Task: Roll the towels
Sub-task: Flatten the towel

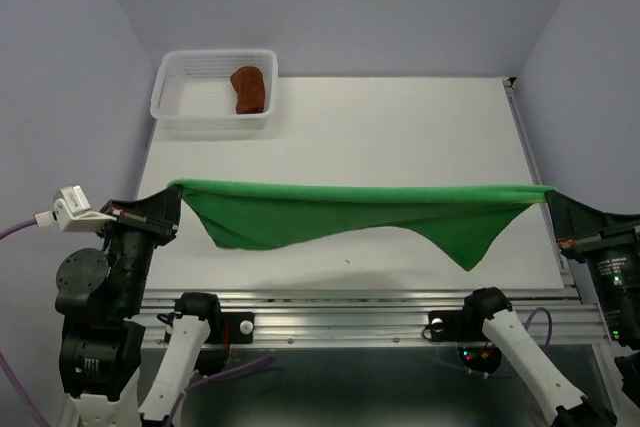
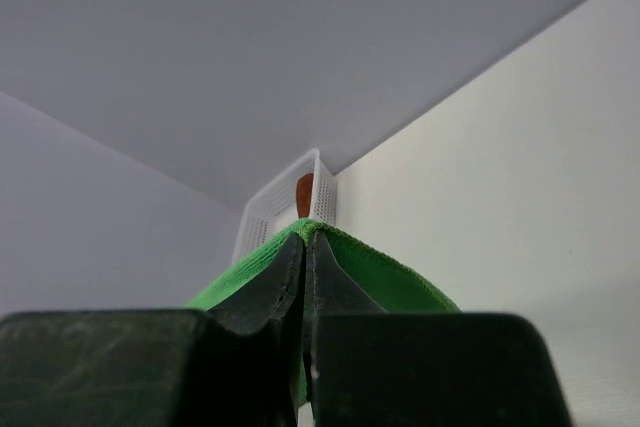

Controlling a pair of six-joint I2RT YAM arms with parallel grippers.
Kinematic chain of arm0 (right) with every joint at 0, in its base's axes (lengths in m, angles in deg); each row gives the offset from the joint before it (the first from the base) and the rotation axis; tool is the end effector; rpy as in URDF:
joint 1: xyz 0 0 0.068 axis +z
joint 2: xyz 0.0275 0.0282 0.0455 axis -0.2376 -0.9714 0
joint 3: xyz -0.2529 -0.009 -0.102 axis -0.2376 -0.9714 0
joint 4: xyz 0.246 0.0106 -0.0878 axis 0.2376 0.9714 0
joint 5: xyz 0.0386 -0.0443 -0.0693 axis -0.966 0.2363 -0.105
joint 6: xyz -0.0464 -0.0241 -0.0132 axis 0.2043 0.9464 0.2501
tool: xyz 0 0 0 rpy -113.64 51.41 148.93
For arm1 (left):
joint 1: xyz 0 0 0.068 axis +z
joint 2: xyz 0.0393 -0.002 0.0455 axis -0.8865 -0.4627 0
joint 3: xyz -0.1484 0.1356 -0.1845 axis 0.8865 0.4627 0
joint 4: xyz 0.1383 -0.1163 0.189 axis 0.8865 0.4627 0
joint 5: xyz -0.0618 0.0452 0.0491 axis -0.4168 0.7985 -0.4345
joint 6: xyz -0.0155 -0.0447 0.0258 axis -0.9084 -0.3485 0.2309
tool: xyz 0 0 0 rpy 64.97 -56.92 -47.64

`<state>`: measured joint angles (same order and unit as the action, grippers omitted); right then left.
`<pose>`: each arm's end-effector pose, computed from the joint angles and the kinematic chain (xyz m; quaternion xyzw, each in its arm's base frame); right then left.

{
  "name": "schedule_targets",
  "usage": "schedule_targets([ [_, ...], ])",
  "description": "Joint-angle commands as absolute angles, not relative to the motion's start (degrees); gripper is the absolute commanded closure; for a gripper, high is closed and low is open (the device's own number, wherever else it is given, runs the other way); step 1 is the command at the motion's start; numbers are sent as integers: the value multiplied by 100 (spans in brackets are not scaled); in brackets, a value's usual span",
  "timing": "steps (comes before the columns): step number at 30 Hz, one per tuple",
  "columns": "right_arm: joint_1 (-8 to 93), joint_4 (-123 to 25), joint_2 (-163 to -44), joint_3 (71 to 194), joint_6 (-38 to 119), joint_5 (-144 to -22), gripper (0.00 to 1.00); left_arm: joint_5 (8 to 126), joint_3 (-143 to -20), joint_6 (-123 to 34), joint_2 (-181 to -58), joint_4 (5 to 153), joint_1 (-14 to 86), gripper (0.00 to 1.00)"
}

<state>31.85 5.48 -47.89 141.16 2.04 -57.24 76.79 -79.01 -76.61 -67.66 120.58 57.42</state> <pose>-0.0319 -0.0221 0.4740 0.2723 0.6279 0.2886 0.6696 0.0131 -0.0001 0.4488 -0.2304 0.6246 -0.2989 0.6837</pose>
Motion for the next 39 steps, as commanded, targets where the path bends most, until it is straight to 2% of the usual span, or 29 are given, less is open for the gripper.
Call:
schedule_targets([
  [1, 3229, 939, -4698, 14071, 313, -5197, 99, 7585, -7787, -7731, -6823, 12388, 5787, 100],
  [5, 3229, 597, -4716, 13079, 112, -4585, 99, 7549, -6665, -7836, -7077, 11784, 5778, 100],
  [8, 3290, 123, -4987, 11659, -187, -4144, 99, 7382, -5690, -7907, -7454, 11071, 5778, 100],
  [13, 3290, -1203, -6049, 10329, -337, -3957, 99, 7813, -4491, -8012, -8482, 9614, 5778, 100],
  [14, 3290, -1675, -6295, 10221, -320, -3905, 99, 7865, -4263, -8038, -9007, 9054, 5778, 100],
  [15, 3290, -1889, -6881, 10168, -198, -3844, 99, 8022, -4209, -8021, -9299, 8787, 5778, 100],
  [20, 2905, -3004, -8624, 10500, 251, -3947, 99, 8138, -4952, -7863, -11818, 7908, 5839, 100],
  [26, 2007, -4096, -10321, 10914, 735, -5020, 99, 7901, -6044, -7696, -13562, 7572, 6059, 100],
  [32, 1516, -4519, -11341, 11555, 1042, -5934, 99, 7664, -6791, -7556, -14284, 7545, 6130, 100],
  [39, 1401, -4572, -11423, 11645, 1227, -6514, 99, 7559, -6820, -7485, -14225, 7686, 6130, 100],
])
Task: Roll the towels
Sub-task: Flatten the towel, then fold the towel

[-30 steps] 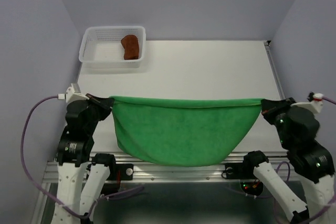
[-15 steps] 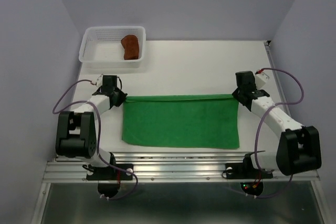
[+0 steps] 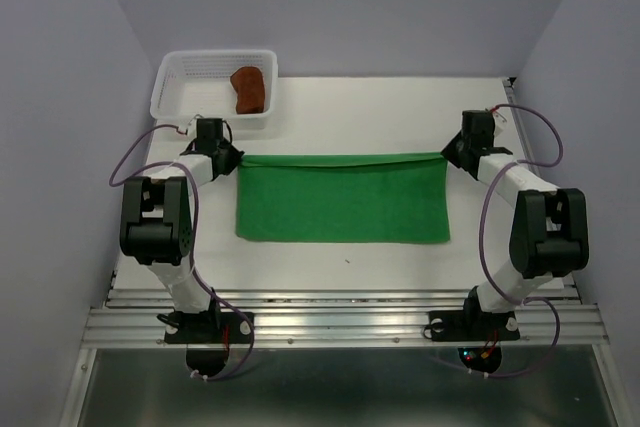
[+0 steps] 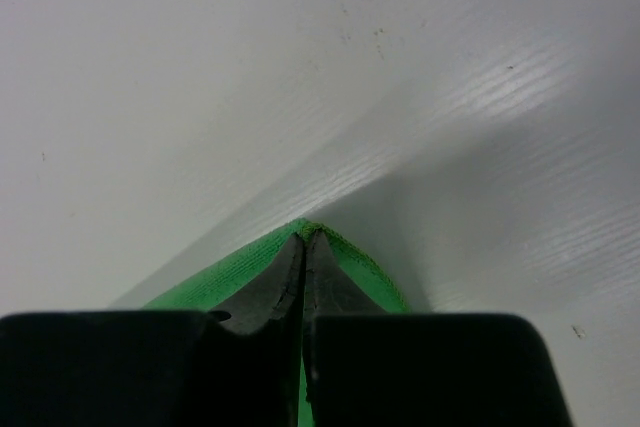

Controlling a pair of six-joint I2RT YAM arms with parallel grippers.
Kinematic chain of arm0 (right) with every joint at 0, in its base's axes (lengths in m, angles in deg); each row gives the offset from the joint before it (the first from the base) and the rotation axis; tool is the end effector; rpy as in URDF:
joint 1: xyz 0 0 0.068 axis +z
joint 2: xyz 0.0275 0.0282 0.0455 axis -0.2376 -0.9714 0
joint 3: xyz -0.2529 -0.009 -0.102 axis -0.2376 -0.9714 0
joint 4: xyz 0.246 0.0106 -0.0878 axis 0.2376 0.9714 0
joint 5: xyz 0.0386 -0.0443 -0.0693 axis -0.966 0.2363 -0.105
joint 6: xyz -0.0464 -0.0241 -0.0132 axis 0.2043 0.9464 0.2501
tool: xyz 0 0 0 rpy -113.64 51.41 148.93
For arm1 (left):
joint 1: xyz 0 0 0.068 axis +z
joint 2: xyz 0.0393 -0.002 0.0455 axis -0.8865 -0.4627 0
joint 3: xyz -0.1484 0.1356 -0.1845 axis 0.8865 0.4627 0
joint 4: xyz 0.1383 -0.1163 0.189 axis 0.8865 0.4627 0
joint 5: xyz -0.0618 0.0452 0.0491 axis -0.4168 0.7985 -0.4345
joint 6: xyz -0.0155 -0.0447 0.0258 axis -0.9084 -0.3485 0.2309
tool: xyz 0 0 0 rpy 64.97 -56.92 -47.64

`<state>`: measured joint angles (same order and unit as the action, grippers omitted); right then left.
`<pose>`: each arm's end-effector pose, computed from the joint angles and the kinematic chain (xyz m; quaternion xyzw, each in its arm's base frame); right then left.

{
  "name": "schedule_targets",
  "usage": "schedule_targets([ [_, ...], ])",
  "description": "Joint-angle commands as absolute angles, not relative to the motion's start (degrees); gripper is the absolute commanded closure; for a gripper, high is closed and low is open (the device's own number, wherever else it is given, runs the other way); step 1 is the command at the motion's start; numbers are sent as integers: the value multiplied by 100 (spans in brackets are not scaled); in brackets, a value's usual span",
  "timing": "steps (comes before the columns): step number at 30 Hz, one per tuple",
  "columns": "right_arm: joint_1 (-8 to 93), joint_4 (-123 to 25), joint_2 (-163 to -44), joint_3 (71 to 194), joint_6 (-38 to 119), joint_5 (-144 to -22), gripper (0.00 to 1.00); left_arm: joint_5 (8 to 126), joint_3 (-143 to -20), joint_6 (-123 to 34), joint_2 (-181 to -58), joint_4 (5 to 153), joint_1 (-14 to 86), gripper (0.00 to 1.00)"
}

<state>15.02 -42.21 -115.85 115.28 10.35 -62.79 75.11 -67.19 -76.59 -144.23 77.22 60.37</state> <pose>0.3504 0.0000 0.2138 0.3231 0.8510 0.0374 0.4124 0.3726 -0.0135 0.1849 -0.3197 0.8421 -0.1691 0.4001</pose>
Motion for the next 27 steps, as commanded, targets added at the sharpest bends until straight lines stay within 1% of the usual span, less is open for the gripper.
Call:
schedule_targets([
  [1, 1401, -4546, -11361, 11574, 1219, -6515, 99, 7550, -6758, -7485, -14146, 7694, 6130, 100],
  [10, 1287, -3931, -10386, 10836, 1174, -6497, 99, 7541, -5853, -7309, -12845, 8292, 6130, 100],
  [11, 1287, -3782, -10237, 10783, 1174, -6480, 99, 7349, -5713, -7257, -12687, 8379, 6130, 100],
  [19, 1287, -3236, -9770, 10300, 1210, -6480, 99, 7093, -5018, -7177, -11957, 8969, 6130, 100],
  [23, 1287, -2841, -9384, 10107, 1183, -6462, 99, 7259, -4754, -7195, -11518, 9345, 6130, 100],
  [27, 1287, -2411, -8970, 10027, 1192, -6331, 99, 7347, -4657, -7151, -11368, 9689, 6130, 100],
])
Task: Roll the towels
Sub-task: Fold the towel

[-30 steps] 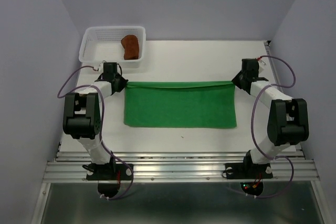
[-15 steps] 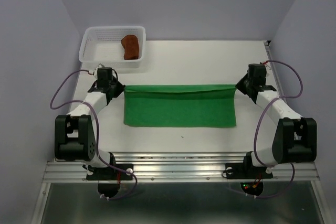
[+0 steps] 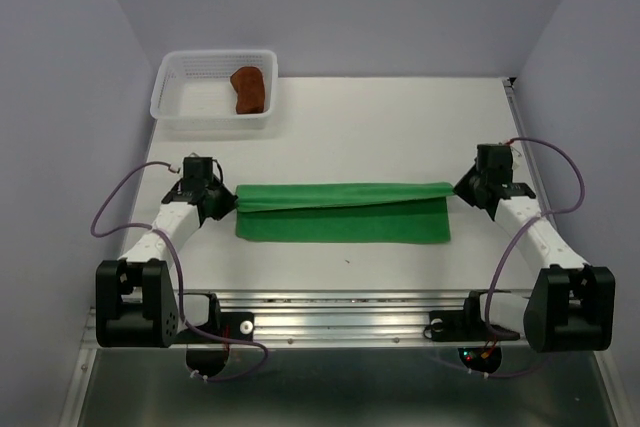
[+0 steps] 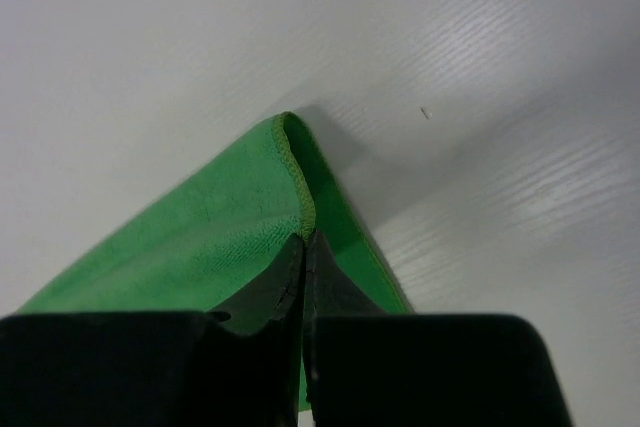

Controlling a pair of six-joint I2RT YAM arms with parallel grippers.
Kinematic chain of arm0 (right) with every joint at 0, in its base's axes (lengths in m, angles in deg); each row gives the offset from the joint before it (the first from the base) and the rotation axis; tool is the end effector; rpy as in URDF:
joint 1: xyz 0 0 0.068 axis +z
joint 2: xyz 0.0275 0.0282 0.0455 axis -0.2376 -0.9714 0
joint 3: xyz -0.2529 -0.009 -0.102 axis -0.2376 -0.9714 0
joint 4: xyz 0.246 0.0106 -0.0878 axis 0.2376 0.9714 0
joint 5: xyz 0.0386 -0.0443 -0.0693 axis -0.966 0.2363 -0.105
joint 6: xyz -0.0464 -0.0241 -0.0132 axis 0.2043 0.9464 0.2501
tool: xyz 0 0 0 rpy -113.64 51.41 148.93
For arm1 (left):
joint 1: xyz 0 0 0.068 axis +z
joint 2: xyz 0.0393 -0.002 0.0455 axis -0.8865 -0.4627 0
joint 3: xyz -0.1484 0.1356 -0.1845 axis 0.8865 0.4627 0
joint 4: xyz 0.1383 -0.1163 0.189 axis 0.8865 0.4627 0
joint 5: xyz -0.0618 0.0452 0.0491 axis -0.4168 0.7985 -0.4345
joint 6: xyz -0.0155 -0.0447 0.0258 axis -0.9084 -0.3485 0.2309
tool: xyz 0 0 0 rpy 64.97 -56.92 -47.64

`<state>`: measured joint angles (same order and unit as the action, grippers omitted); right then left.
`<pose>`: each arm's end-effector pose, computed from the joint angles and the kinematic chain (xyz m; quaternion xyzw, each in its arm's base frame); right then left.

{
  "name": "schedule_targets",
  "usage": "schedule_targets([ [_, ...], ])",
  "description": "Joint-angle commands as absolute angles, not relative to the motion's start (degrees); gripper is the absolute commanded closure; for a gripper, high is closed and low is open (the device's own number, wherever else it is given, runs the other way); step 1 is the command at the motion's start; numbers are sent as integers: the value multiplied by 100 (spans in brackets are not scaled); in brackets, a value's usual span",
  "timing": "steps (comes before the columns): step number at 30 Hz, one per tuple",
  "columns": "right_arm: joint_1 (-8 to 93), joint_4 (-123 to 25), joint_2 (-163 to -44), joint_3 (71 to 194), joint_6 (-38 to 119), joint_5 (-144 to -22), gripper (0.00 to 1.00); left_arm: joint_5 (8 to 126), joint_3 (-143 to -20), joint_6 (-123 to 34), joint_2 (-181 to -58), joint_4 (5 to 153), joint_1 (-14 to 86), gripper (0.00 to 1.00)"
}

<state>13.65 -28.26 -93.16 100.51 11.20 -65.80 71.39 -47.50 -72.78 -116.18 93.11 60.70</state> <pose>0.2497 -0.0063 0.2239 0.3200 0.8752 0.0358 0.3610 0.2505 -0.0099 0.1986 -0.2910 0.8800 -0.1612 0.3389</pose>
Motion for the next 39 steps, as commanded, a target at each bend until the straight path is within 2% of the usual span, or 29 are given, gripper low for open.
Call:
schedule_targets([
  [1, 1287, -2349, -8822, 10001, 1175, -6296, 99, 7347, -4631, -7151, -11333, 9698, 6130, 100],
  [17, 1287, -1241, -7915, 9667, 1227, -6462, 99, 7435, -4824, -7133, -11262, 10410, 6130, 100],
  [30, 1287, -1355, -8047, 9227, 920, -6453, 99, 7461, -4744, -7186, -11613, 10278, 6121, 100],
  [32, 1287, -1346, -8143, 9183, 814, -6427, 92, 7540, -4762, -7204, -11675, 10305, 6129, 100],
  [34, 1287, -1276, -8354, 9201, 736, -6357, 90, 7637, -4762, -7230, -11701, 10331, 6130, 99],
  [37, 1287, -1267, -8644, 9218, 726, -6427, 85, 7673, -4762, -7265, -11763, 10357, 6121, 79],
  [39, 1287, -1276, -8697, 9192, 674, -6348, 77, 7681, -4745, -7274, -11772, 10410, 6129, 68],
])
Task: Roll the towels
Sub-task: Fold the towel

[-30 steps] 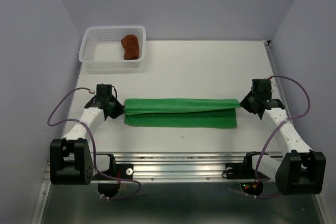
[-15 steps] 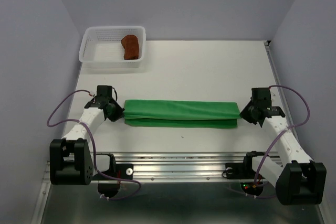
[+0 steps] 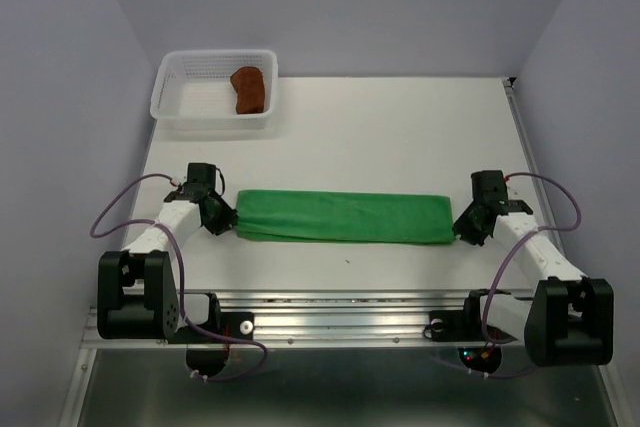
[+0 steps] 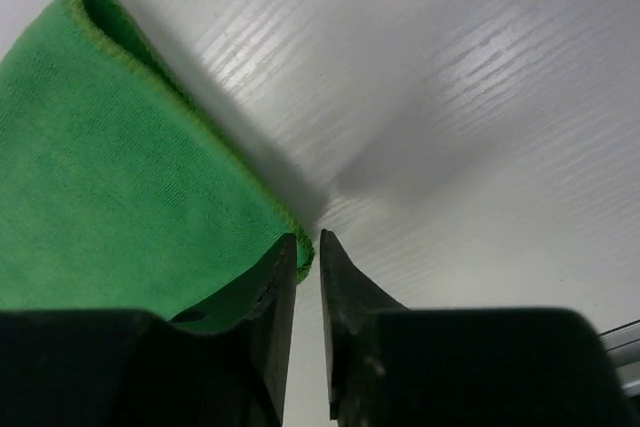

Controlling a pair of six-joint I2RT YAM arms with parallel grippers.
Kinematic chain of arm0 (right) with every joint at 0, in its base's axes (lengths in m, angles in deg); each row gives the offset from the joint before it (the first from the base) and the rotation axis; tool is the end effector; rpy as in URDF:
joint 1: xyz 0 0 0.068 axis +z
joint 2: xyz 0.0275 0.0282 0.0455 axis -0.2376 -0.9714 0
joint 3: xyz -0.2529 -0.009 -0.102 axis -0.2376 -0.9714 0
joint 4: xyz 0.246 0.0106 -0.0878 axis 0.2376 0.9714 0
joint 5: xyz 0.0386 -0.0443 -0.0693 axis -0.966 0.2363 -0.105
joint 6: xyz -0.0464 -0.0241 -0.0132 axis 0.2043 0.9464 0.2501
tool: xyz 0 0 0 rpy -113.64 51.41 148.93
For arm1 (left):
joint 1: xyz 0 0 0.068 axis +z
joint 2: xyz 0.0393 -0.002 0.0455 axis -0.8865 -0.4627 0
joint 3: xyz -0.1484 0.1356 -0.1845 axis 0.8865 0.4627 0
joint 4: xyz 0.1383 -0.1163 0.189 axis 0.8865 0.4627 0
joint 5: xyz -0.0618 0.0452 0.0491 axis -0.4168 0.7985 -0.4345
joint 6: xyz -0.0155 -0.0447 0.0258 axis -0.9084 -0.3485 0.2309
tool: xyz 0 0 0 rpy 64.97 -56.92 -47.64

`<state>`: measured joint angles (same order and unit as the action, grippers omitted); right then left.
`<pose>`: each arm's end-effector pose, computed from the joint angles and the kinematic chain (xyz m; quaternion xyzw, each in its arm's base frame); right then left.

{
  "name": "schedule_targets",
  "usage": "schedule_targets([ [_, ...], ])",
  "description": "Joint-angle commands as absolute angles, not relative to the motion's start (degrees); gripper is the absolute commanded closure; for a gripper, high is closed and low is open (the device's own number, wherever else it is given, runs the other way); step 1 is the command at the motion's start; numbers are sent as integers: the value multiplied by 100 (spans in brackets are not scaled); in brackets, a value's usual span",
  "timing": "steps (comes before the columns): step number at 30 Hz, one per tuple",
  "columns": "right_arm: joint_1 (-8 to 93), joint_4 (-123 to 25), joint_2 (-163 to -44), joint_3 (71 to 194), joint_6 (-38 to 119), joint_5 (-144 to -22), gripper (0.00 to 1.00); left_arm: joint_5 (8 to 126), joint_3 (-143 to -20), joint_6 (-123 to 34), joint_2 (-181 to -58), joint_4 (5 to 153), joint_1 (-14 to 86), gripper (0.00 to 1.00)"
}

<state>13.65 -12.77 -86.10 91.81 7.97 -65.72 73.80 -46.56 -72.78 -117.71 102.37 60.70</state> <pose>0.1909 -0.0063 0.1864 0.3478 0.9097 -0.0063 0.2270 0.2357 -0.0080 0.1767 -0.3106 0.9091 -0.1091 0.2555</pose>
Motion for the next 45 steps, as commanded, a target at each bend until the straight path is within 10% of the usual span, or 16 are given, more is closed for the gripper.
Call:
schedule_targets([
  [1, 1287, -1258, -8715, 9200, 656, -6304, 64, 7646, -4736, -7291, -11772, 10428, 6121, 64],
  [3, 1287, -1241, -8697, 9200, 638, -6295, 55, 7602, -4762, -7292, -11719, 10515, 6129, 36],
  [6, 1287, -1188, -8618, 9244, 638, -6295, 44, 7672, -4867, -7318, -11570, 10726, 6121, 29],
  [9, 1287, -1144, -8390, 9332, 717, -6365, 37, 7673, -5007, -7327, -11324, 10928, 6130, 1],
  [15, 1287, -1100, -7767, 9849, 1200, -6541, 14, 7690, -5394, -7327, -10649, 11447, 6121, 1],
  [21, 1287, -1241, -7853, 10097, 1526, -6796, 12, 7330, -5702, -7283, -10417, 11245, 6121, 1],
  [45, 1287, -2725, -9251, 8577, 1245, -7788, 44, 7286, -5158, -7608, -12280, 9717, 4820, 1],
])
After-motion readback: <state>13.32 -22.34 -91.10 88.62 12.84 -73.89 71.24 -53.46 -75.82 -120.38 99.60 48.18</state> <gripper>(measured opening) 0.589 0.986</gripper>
